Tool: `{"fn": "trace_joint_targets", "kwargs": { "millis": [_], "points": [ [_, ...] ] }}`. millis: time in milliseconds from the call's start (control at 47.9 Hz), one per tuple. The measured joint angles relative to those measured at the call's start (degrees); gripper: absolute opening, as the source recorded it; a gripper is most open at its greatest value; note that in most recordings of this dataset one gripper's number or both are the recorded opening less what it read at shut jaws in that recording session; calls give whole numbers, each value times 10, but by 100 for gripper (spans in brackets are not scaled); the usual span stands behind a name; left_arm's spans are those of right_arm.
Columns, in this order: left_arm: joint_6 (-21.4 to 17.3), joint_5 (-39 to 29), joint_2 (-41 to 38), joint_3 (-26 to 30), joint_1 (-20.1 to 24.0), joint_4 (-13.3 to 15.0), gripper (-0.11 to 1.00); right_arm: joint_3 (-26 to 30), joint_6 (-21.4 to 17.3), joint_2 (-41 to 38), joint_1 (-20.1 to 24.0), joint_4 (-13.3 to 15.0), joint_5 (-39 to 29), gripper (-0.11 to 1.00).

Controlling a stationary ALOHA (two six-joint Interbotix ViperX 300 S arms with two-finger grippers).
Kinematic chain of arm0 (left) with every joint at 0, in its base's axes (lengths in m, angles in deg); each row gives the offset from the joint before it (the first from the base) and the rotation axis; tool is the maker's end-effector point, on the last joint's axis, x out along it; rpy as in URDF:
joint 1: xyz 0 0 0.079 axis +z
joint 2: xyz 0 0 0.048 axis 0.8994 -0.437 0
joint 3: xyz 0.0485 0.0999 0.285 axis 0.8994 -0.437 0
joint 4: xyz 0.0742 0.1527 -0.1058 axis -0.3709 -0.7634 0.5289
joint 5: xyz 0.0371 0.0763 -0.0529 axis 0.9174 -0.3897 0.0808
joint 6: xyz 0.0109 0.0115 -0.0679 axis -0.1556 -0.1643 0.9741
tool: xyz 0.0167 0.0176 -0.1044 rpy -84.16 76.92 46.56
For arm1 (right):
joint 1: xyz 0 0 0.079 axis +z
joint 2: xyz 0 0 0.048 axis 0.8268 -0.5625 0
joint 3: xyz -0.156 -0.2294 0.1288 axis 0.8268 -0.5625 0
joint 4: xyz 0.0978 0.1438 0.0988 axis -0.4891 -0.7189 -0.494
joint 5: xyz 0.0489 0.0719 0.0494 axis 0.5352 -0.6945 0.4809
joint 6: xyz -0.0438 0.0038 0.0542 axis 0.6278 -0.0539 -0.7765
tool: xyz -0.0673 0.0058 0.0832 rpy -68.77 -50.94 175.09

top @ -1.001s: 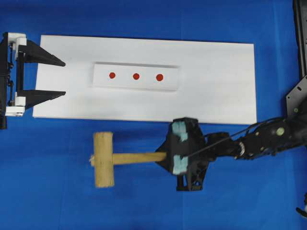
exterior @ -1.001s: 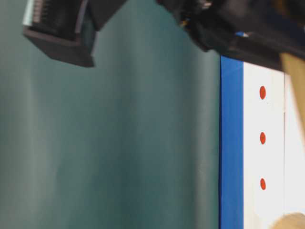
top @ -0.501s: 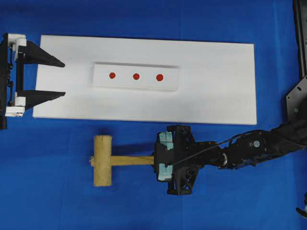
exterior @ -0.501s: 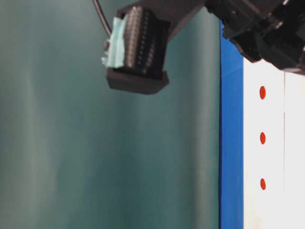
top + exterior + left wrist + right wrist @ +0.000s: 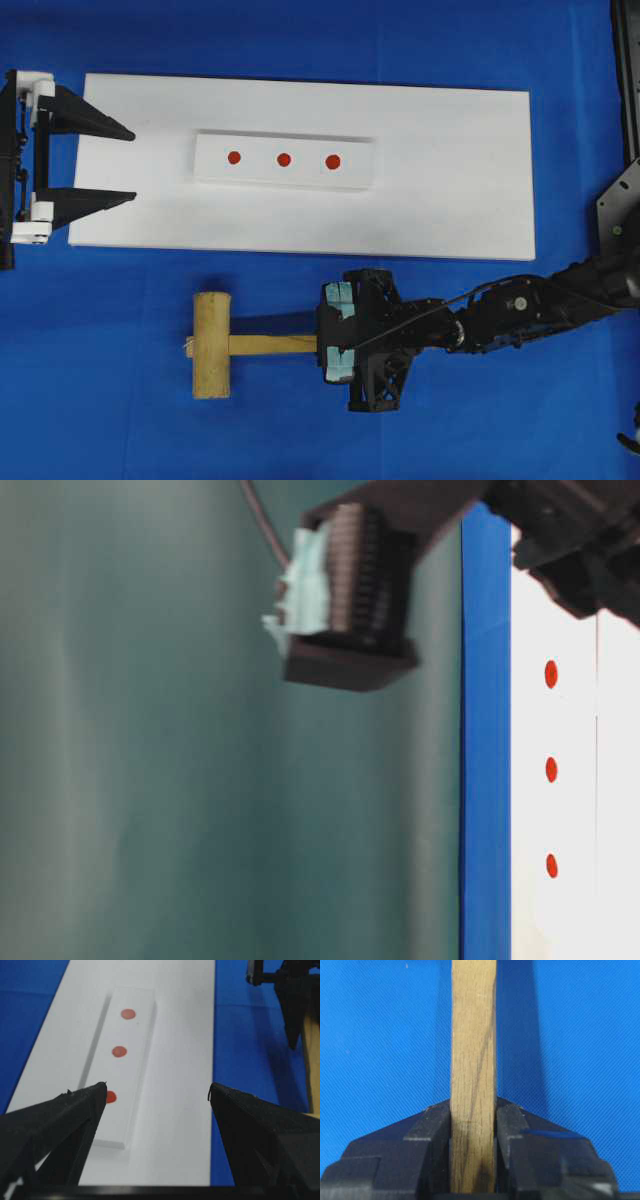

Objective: Hit the mark with a hammer.
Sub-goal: 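Set the mallet down and open the right gripper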

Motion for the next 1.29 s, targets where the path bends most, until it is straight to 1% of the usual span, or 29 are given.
{"fn": "trace_joint_targets", "kwargs": {
  "millis": [688,751,855,1022,1064,1189,1293],
  "points": [
    [0,0,1,-4,1,0,81,8,1,-22,0,0,-1,8],
    [0,0,1,-4,1,0,81,8,1,-23,0,-1,0,17],
    [0,0,1,-4,1,0,81,10,0,-25,-1,-5,0,44],
    [0,0,0,-4,1,0,81,12,2,-25,3,-7,1,84],
    [0,0,1,-4,1,0,81,11,4,-23,4,-8,3,86],
    [0,0,0,-4,1,0,81,7,2,-11,3,-9,11,81],
    [0,0,1,-4,1,0,81,1,4,18,1,-9,18,81]
  ]
}}
